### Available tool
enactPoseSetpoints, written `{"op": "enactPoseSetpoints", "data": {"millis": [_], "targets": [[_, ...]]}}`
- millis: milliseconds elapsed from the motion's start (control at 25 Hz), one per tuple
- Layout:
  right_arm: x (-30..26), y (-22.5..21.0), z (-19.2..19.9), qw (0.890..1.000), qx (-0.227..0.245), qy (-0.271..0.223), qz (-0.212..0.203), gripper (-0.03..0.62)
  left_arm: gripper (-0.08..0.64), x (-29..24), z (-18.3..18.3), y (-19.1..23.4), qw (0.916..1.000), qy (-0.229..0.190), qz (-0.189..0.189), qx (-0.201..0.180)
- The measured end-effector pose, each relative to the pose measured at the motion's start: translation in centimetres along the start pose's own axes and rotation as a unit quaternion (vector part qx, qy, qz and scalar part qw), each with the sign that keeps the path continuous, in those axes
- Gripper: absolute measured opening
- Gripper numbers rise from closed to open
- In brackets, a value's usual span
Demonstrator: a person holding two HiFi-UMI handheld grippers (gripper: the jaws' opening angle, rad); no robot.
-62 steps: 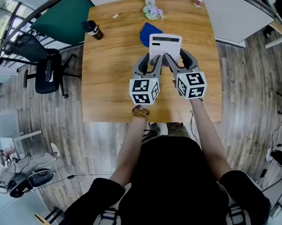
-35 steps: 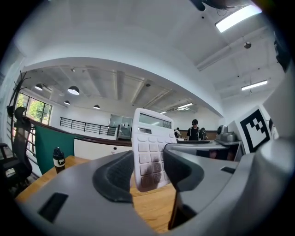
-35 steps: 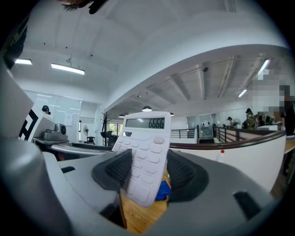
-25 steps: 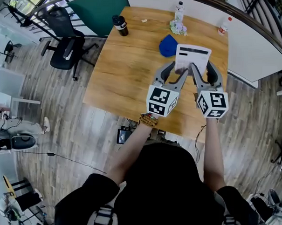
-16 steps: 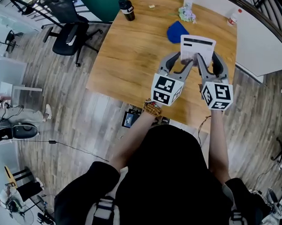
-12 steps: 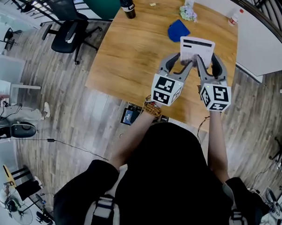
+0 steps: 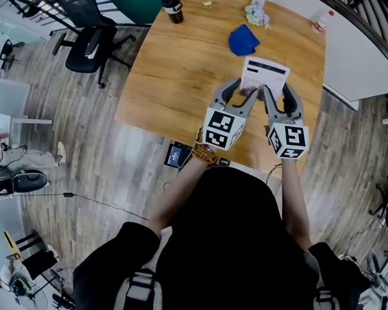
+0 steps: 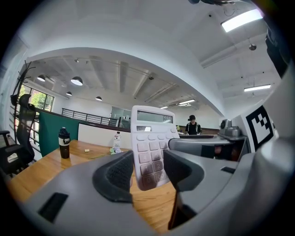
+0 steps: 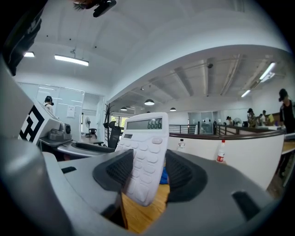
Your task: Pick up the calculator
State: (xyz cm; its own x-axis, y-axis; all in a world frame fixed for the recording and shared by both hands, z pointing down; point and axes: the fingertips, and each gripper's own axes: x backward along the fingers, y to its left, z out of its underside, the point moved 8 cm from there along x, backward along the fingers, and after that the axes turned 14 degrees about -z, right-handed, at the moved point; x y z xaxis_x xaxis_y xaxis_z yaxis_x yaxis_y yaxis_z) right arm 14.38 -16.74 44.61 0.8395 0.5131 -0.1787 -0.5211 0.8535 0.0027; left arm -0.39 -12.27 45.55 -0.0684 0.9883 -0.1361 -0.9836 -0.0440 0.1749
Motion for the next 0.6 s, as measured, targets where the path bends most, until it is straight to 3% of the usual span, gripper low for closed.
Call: {"op": "enactPoseSetpoints", "data": {"millis": [600], "targets": [[0.7,0.6,2.8,0.999,-0.035,0.018,0.007,0.206,0.216,0.1,1.9,-0.1,0.9997,0.023,-0.001,-0.004]]}}
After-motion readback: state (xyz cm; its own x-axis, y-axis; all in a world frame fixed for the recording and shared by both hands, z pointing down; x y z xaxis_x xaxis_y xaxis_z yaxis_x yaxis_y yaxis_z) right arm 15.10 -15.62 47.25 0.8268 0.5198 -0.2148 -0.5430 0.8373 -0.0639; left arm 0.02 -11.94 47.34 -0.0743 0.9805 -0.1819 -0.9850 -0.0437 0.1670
